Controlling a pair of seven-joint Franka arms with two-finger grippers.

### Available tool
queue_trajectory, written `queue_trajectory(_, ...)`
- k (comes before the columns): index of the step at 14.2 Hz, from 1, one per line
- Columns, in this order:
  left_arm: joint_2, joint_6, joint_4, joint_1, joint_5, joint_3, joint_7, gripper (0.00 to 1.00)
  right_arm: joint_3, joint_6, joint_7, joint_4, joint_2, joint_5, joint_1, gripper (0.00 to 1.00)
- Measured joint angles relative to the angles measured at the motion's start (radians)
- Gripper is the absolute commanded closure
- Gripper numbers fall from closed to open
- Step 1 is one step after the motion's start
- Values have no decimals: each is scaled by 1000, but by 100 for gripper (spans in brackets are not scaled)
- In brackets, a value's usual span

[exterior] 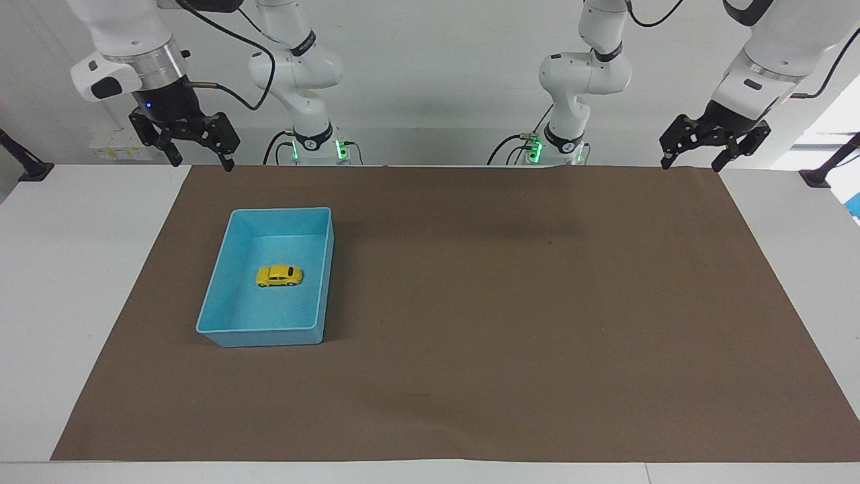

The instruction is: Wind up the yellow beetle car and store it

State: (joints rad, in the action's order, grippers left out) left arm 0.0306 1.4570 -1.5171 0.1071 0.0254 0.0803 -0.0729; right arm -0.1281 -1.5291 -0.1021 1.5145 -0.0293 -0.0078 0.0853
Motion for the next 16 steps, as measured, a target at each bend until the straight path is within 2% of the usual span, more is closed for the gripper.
queue_trajectory(16,0,-21,0,-7,0,-1,0,0,1,0,0,-3,0,0,1,0)
